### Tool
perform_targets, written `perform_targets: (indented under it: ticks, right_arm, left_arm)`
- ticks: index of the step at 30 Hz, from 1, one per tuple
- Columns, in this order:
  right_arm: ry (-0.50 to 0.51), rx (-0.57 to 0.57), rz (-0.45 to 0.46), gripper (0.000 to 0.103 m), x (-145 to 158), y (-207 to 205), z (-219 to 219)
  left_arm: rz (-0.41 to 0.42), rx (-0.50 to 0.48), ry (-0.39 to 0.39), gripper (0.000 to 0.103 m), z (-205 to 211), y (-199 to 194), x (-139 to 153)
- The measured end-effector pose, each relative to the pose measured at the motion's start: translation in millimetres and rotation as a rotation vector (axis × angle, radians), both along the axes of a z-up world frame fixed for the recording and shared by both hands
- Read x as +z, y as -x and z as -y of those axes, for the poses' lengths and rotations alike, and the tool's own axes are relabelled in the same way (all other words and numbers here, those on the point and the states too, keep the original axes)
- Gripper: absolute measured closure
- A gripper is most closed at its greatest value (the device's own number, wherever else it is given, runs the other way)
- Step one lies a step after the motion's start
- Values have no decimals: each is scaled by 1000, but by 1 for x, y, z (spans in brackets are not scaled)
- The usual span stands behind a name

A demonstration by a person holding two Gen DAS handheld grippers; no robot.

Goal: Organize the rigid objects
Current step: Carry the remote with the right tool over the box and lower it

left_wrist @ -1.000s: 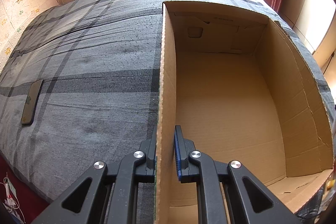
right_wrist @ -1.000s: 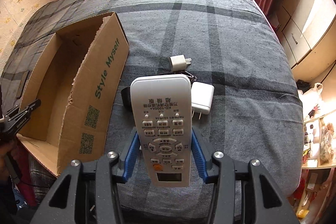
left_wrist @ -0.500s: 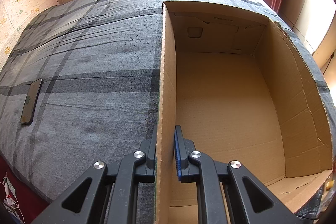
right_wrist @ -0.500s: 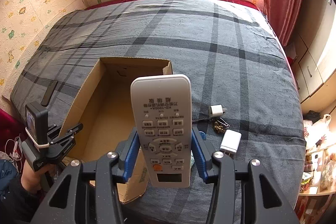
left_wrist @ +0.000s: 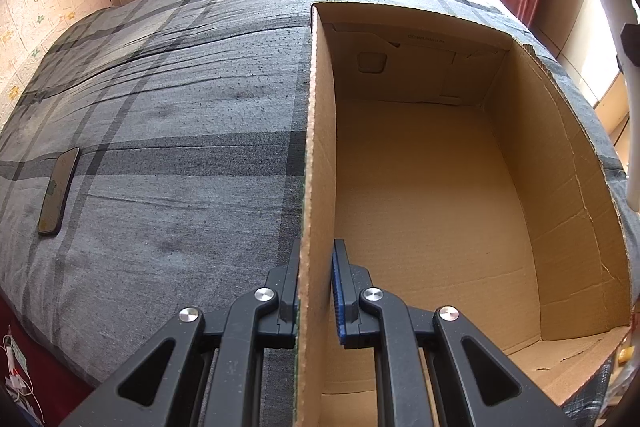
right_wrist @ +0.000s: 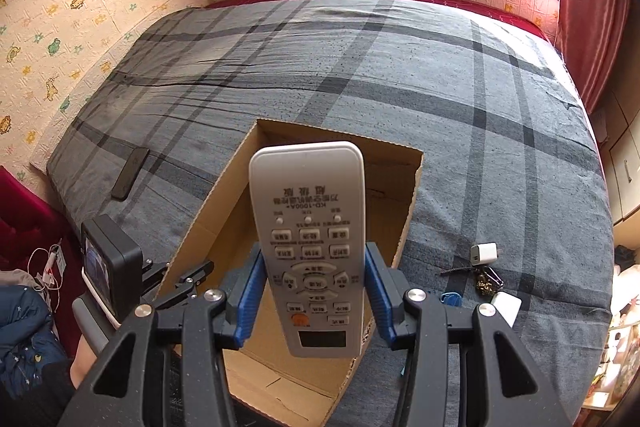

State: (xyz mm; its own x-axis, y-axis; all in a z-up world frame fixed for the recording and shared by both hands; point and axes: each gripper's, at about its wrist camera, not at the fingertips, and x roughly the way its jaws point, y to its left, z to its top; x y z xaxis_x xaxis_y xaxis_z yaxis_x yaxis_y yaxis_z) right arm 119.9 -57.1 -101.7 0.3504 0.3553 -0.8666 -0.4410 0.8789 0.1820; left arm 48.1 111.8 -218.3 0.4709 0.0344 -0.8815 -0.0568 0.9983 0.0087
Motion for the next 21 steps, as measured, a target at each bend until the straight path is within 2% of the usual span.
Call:
perform_targets:
  ticks: [21]
  right_arm:
    - [153, 41, -222, 52, -119, -45, -76]
  left_arm:
    - [5, -4, -7, 90, 1, 1, -1]
